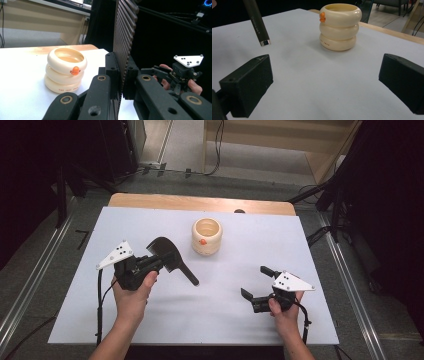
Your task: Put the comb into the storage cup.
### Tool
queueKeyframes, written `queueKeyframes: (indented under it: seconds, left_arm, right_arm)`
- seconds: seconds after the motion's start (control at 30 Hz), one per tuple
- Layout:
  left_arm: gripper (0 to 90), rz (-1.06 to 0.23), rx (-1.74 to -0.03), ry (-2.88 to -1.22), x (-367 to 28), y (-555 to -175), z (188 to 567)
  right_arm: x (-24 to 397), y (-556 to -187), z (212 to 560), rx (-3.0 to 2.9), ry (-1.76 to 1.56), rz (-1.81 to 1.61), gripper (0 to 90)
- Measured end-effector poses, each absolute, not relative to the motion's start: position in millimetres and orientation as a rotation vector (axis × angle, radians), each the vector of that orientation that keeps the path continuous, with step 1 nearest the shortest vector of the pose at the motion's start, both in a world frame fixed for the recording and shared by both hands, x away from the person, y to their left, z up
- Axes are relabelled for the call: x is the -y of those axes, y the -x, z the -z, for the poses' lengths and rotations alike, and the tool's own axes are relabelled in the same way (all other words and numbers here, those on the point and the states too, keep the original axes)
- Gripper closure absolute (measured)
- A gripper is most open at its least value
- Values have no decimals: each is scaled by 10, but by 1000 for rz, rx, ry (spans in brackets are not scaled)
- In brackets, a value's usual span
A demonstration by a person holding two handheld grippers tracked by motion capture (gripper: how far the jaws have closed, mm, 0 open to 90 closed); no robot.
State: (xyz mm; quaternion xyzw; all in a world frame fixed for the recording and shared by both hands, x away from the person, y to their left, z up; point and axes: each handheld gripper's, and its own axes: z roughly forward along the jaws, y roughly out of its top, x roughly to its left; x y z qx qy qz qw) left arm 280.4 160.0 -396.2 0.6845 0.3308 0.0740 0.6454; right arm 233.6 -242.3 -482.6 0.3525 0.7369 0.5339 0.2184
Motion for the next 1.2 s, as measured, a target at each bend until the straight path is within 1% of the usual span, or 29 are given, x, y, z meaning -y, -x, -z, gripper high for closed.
queueKeyframes:
  seconds: [0.77, 1.2]
  left_arm:
    - [861, -218, -732, -1562, -1565, -3035, 3675]
    - [861, -226, -743, -1548, -1537, -3194, 3609]
  right_arm:
    - [2851, -2238, 4954, -2003, -1044, -1401, 0]
    - [2911, -2230, 4976, -1988, -1051, -1409, 0]
